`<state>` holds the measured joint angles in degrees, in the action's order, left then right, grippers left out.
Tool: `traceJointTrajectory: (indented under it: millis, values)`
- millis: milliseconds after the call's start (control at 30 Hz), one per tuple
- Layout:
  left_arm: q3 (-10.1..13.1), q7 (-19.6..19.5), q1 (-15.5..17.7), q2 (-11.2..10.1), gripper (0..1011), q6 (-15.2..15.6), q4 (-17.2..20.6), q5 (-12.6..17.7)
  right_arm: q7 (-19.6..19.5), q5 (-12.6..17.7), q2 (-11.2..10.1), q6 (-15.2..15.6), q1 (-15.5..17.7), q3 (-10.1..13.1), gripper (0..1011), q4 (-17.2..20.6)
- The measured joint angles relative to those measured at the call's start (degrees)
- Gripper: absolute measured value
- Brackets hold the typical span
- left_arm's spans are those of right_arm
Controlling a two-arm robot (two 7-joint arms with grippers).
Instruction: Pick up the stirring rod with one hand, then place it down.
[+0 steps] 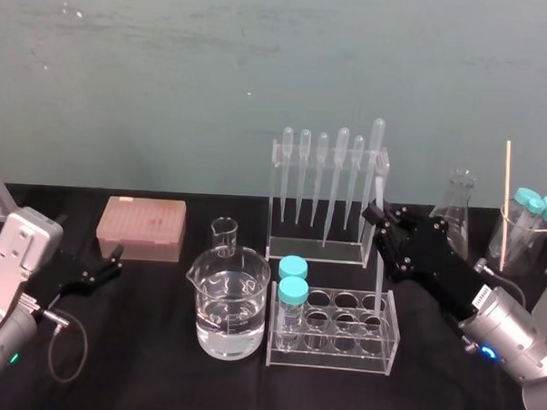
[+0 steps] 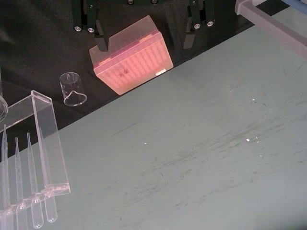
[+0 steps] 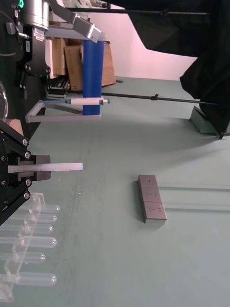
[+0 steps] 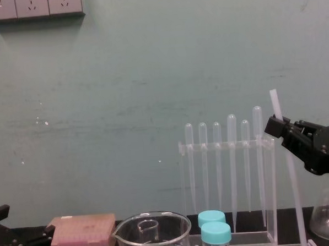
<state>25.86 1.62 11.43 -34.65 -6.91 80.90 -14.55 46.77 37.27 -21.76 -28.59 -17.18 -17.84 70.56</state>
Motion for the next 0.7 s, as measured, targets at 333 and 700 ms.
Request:
traceJointTrajectory:
  millis: [333,700]
  values:
    - [0.0,0.0,0.0,0.0,1000,0.0,0.0,0.0,0.4,-0.5,-0.1,1.2,0.2,-0.1,69,-0.5]
    - [0.0,0.0,0.0,0.0,1000,0.0,0.0,0.0,1.2,-1.6,0.2,2.6,-1.2,-1.4,69,-4.2]
